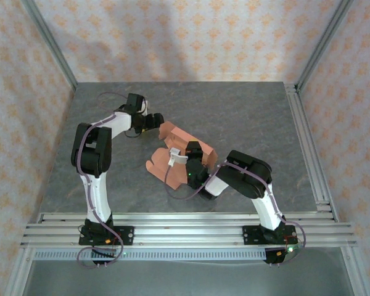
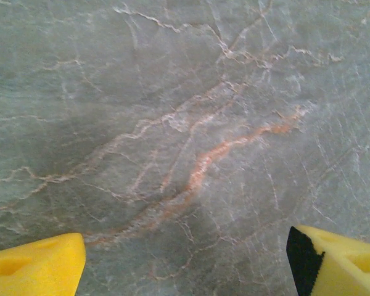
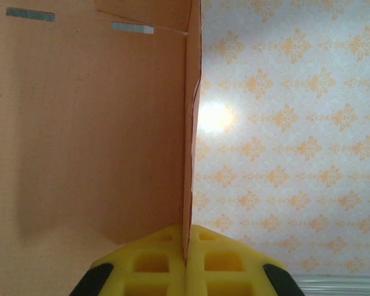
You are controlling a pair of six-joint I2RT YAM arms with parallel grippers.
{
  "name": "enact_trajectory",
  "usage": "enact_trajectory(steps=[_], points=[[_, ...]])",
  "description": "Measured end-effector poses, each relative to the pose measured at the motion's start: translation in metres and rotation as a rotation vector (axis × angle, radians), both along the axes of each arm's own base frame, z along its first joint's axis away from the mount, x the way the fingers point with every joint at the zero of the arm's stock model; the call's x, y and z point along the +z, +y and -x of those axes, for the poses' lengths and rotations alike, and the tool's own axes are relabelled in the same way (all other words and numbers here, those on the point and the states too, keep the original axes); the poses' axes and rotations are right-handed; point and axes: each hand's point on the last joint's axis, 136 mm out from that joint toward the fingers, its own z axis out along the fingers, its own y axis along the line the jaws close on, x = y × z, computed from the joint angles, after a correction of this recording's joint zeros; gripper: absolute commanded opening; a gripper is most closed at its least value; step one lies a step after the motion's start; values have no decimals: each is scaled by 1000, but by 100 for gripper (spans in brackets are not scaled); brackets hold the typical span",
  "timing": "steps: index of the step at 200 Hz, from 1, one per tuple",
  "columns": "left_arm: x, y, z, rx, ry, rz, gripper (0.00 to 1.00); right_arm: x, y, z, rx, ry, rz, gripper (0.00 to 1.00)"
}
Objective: Fold the paper box
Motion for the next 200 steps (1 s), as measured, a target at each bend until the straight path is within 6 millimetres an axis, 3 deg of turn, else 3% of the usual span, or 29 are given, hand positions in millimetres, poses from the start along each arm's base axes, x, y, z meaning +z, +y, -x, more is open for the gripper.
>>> enact_trajectory(steps=[41, 131, 200], points=[[-2, -10, 17, -56, 0, 53, 86, 0, -1, 0, -3, 0, -1, 0], [23, -25, 52, -120, -87, 140, 86, -1, -2, 0, -8, 2, -9, 0], [4, -35, 80, -151, -72, 172, 86, -2, -2, 0, -8, 5, -15, 0]])
